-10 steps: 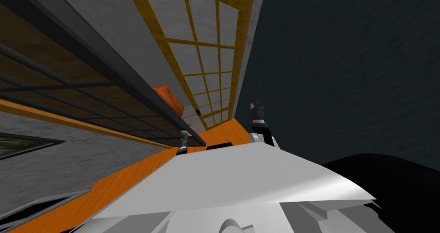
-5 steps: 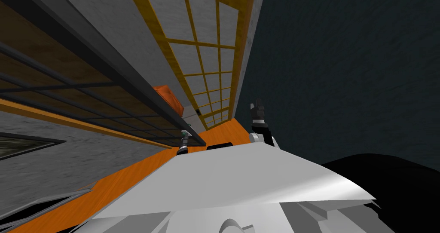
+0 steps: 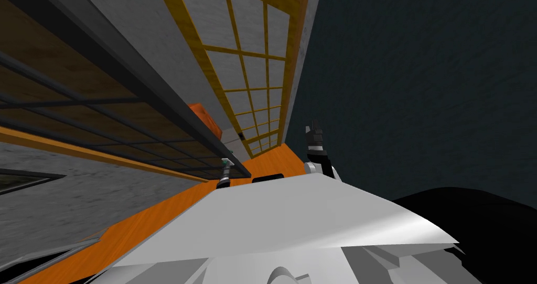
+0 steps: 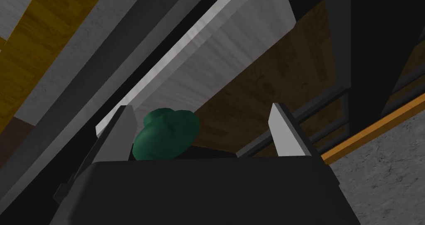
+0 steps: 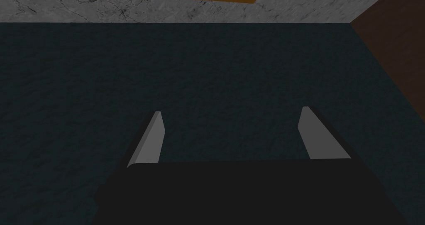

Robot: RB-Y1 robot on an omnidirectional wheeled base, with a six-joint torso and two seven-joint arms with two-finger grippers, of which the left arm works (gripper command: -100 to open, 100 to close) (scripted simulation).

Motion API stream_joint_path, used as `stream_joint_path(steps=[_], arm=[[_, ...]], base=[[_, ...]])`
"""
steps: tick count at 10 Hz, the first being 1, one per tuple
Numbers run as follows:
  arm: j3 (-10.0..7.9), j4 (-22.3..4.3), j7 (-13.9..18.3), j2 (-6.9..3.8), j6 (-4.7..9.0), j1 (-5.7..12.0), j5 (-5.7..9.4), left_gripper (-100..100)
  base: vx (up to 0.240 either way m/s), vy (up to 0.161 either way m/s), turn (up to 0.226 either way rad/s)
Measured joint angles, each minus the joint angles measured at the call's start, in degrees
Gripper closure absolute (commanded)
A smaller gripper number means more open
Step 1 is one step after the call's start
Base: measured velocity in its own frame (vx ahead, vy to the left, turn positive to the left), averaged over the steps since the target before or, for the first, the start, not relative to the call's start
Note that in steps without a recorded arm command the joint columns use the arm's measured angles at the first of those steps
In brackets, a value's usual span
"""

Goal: Pull the door open

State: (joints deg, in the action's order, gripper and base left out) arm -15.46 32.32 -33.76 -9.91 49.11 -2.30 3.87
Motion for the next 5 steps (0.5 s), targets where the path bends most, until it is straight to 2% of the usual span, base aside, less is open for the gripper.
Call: stream_joint_path(steps=[1,3,5], arm=[[0.23,0.37,1.16,0.12,-0.09,-0.05,0.29,100],[0.72,-2.68,4.2,-0.39,1.3,1.75,1.09,100],[1.23,-1.41,6.06,-0.18,0.88,1.18,1.44,100]], base=[[-0.052,0.028,-0.082],[-0.046,0.031,-0.074],[-0.034,0.02,-0.067]])
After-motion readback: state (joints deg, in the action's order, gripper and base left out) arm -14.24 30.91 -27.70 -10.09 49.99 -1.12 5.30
